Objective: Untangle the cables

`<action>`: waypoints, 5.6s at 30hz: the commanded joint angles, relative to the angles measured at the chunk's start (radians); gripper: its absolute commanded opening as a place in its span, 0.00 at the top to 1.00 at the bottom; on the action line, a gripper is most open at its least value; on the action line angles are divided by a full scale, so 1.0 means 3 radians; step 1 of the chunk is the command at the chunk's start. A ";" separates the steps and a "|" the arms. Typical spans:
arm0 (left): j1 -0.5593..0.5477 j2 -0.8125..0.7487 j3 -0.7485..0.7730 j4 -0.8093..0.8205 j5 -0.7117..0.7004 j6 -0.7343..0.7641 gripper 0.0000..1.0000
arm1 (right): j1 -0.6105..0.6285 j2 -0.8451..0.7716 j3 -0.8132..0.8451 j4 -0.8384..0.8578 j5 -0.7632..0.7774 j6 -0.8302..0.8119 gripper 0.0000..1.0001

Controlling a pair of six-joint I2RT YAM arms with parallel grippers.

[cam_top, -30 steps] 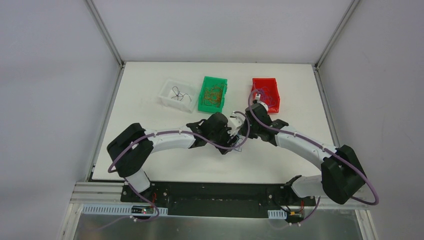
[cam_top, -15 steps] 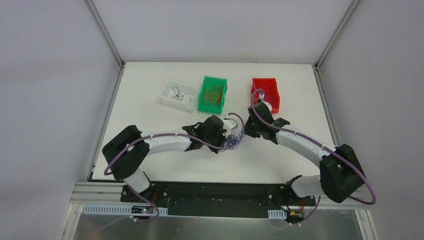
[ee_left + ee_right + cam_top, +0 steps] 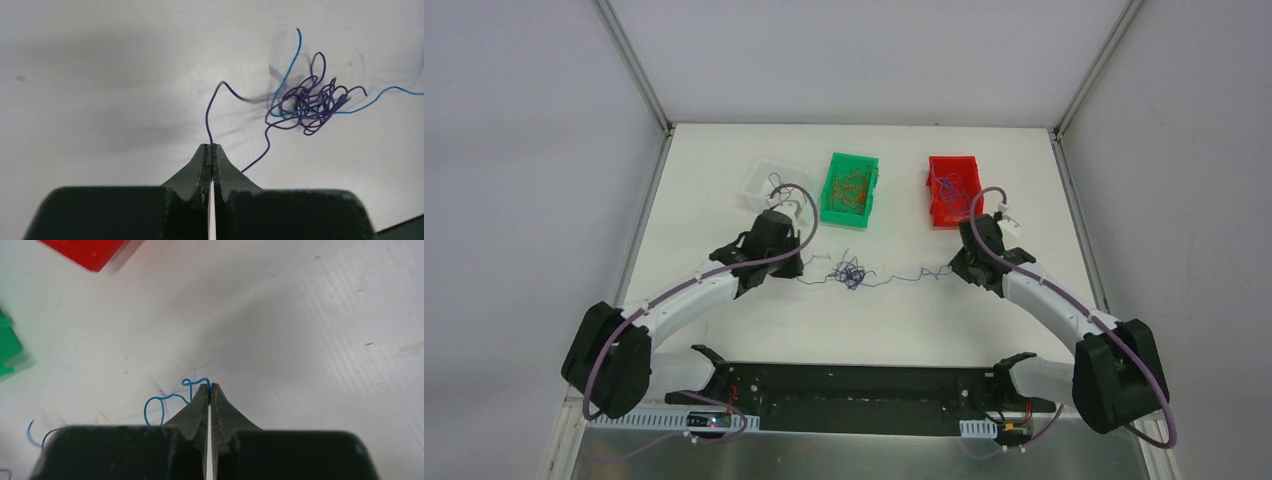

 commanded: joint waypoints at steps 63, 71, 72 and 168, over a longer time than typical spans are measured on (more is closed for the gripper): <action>0.0473 -0.0983 -0.0281 -0.0708 -0.0869 -0.0678 1.00 | 0.1278 0.0773 0.0126 0.0835 0.0496 0.1442 1.00; 0.0544 -0.1254 -0.0216 -0.1061 -0.1684 -0.0878 1.00 | 0.0237 -0.0497 -0.0410 0.0321 0.0462 0.0898 1.00; 0.0557 -0.1283 -0.0219 -0.1084 -0.1766 -0.0904 1.00 | 0.0118 -0.0627 -0.0441 0.0274 0.0460 0.0827 1.00; 0.0423 -0.0890 -0.0220 -0.0385 0.0165 -0.0585 1.00 | -0.0756 0.2700 0.3535 -0.0727 -0.0224 -0.1291 0.58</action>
